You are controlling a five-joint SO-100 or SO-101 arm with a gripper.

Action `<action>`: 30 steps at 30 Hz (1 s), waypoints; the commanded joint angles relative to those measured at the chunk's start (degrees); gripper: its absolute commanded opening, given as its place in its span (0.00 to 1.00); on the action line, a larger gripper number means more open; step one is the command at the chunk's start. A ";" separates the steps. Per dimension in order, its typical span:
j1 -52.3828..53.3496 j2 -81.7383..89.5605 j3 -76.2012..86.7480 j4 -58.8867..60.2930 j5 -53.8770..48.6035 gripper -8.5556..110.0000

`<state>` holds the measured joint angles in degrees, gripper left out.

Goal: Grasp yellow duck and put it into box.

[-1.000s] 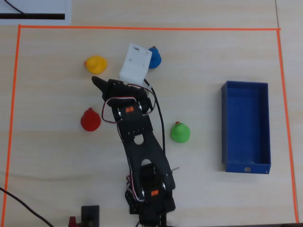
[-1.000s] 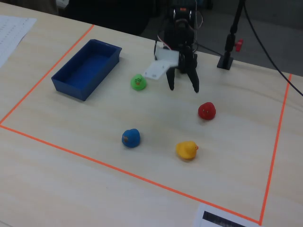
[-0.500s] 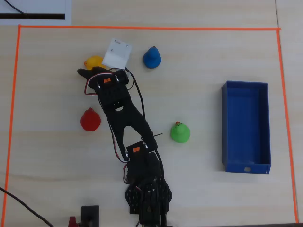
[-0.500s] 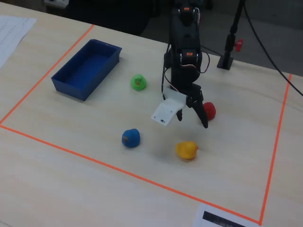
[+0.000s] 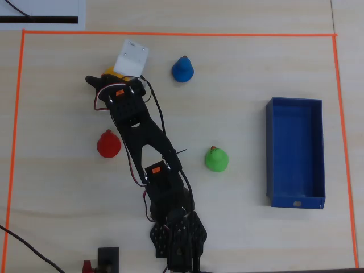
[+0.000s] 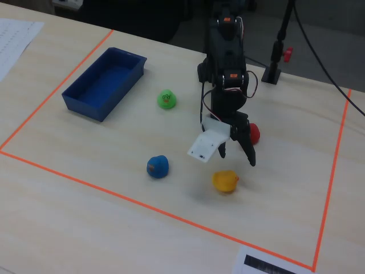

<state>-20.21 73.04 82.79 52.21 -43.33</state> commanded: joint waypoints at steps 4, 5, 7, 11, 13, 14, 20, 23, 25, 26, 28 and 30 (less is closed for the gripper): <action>0.35 -2.11 -5.89 -2.46 -0.44 0.42; 0.53 -2.37 -6.24 -2.72 -0.53 0.42; 0.70 -2.99 -6.94 -3.08 -0.79 0.42; 0.97 -4.48 -8.88 -3.25 -1.32 0.42; 1.14 -4.83 -9.05 -3.87 -1.41 0.42; 1.23 -5.19 -9.14 -4.22 -1.49 0.43; 1.85 -7.56 -10.11 -6.33 -1.93 0.41; 1.93 -8.79 -10.11 -8.00 -1.93 0.40; 2.02 -9.49 -10.11 -9.05 -2.11 0.38; 2.11 -9.84 -10.20 -9.67 -2.20 0.37; 2.20 -10.81 -10.28 -10.81 -2.29 0.29; 2.20 -11.69 -10.28 -11.60 -2.29 0.20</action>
<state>-18.46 61.52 75.41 42.10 -45.26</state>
